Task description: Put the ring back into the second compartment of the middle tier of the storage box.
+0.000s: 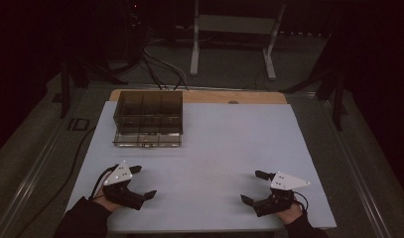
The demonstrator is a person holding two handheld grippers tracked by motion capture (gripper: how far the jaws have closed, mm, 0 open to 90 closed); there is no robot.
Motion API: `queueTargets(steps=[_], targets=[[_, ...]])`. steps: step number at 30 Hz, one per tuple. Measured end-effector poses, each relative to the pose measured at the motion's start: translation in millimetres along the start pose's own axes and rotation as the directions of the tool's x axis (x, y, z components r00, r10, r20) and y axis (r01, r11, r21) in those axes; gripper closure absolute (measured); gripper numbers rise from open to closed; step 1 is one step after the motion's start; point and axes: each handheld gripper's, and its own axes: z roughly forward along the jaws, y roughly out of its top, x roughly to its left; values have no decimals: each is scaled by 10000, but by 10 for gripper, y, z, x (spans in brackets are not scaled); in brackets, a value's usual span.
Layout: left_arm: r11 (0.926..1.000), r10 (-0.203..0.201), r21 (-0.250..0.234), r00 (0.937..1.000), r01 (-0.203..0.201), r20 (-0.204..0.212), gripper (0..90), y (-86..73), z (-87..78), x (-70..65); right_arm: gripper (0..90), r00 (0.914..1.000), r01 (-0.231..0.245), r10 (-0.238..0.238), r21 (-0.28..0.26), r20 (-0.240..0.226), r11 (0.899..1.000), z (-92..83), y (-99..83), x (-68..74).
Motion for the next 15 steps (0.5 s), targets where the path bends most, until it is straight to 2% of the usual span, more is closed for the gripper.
queueTargets(steps=[4,6,8,11,15], targets=[[9998,-175,111,9998,174,94,9,-53,-23,20,0,10000,5,-5,24,-22,10000,4,-1,0],[9992,-312,-233,9989,320,339,8,-66,-34,51,0,10000,14,-14,12,-12,10000,6,-3,-5],[9984,-483,-280,9976,497,491,8,-69,-25,75,0,10000,-30,30,19,6,10000,10,-5,-17],[9999,-106,-128,9994,110,344,8,-87,-12,57,0,10000,-73,73,58,8,10000,16,-9,-35],[9996,-106,-241,9992,115,378,8,-87,-34,54,0,10000,-59,59,40,-5,10000,9,-9,-34]])
